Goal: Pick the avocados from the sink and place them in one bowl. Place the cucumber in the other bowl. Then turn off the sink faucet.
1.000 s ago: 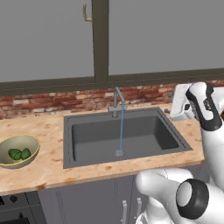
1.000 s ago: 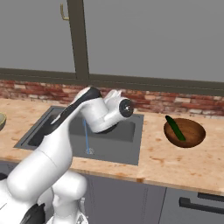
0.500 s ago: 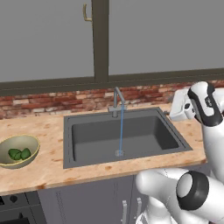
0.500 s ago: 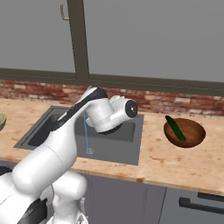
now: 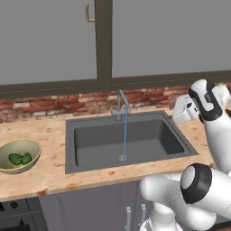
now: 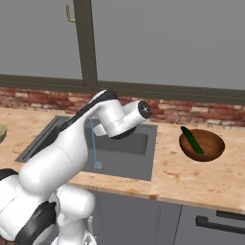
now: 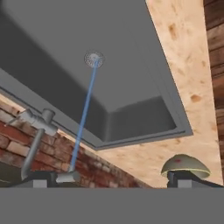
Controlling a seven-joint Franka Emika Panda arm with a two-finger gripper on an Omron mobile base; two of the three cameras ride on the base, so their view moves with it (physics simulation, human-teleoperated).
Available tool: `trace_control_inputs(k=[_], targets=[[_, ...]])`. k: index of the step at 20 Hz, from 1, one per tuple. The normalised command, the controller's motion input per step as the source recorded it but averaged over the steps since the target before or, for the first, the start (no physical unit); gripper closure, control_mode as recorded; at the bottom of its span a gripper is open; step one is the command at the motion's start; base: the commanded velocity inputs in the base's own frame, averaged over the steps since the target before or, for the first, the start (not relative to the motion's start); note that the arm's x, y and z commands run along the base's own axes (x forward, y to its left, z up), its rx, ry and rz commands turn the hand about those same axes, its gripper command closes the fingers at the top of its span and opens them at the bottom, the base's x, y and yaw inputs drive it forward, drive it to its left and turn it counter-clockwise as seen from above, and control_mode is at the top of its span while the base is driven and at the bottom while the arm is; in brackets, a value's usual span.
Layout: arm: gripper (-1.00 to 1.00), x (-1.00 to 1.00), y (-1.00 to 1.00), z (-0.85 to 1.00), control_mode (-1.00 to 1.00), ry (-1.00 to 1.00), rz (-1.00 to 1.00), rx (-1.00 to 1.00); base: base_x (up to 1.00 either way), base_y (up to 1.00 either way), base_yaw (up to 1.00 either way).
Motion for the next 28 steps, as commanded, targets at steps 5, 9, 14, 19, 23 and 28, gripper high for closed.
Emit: trace_control_inputs(k=[5, 9, 14, 19, 23, 28], targets=[[-1.00, 0.14, 0.02, -0.23, -1.00, 0.06, 0.09, 0.10, 0.00, 0.00, 0.00], [-1.00, 0.09, 0.09, -0.12, -1.00, 0.00, 0.11, 0.11, 0.00, 0.00, 0.00], [-1.00, 0.08, 0.15, -0.05, -1.00, 0.00, 0.07, 0.06, 0.00, 0.00, 0.00], [-1.00, 0.09, 0.19, -0.02, -1.00, 0.00, 0.02, 0.04, 0.00, 0.00, 0.00], [-1.00, 0.07, 0.20, -0.06, -1.00, 0.00, 0.00, 0.02, 0.00, 0.00, 0.00], [-1.00, 0.09, 0.11, -0.11, -1.00, 0.00, 0.00, 0.03, 0.00, 0.00, 0.00]])
